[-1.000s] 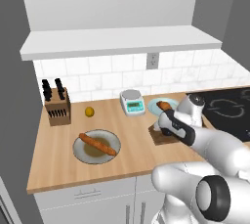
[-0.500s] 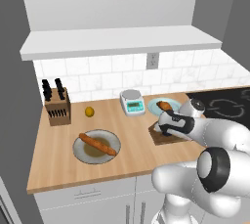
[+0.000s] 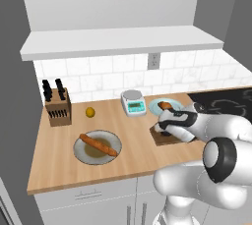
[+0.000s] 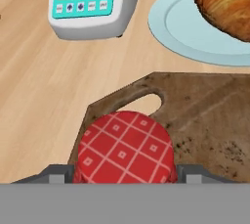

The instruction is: From the different types of pastries on the counter, select a croissant and place it on the cutting board. Then retrieve a jar of jam from the cabinet and place it alongside the croissant on the cutting board.

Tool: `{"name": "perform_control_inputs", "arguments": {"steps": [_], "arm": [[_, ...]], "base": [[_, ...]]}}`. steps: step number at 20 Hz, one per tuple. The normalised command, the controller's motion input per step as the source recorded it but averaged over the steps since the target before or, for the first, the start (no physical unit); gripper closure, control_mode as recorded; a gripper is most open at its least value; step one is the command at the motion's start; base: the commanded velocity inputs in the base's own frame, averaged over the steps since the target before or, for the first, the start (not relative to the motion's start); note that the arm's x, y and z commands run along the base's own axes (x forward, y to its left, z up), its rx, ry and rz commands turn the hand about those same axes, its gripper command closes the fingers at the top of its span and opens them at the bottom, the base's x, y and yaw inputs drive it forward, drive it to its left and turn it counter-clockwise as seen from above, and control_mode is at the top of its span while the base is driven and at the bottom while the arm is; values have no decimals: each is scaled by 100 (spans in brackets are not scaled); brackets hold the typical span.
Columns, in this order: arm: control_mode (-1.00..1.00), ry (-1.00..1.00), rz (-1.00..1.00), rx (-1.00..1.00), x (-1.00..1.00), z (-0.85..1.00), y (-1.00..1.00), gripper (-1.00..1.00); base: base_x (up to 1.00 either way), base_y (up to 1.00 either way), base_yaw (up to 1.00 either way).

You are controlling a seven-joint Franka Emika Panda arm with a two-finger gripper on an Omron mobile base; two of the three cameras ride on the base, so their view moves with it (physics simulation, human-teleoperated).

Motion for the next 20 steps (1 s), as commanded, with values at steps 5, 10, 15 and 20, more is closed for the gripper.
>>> {"name": "perform_control_inputs", "arguments": {"steps": [5,10,15,20], "arm": [[-100,0,0,3,-3,0,14,-100],[-100,0,0,0,-2,2,11,-100],[-100,0,0,2,15,15,-3,-100],[-100,1,4,0,34,97,-7,-100]], "base": [[0,0,0],[0,0,0],[0,0,0],[0,0,0]]}}
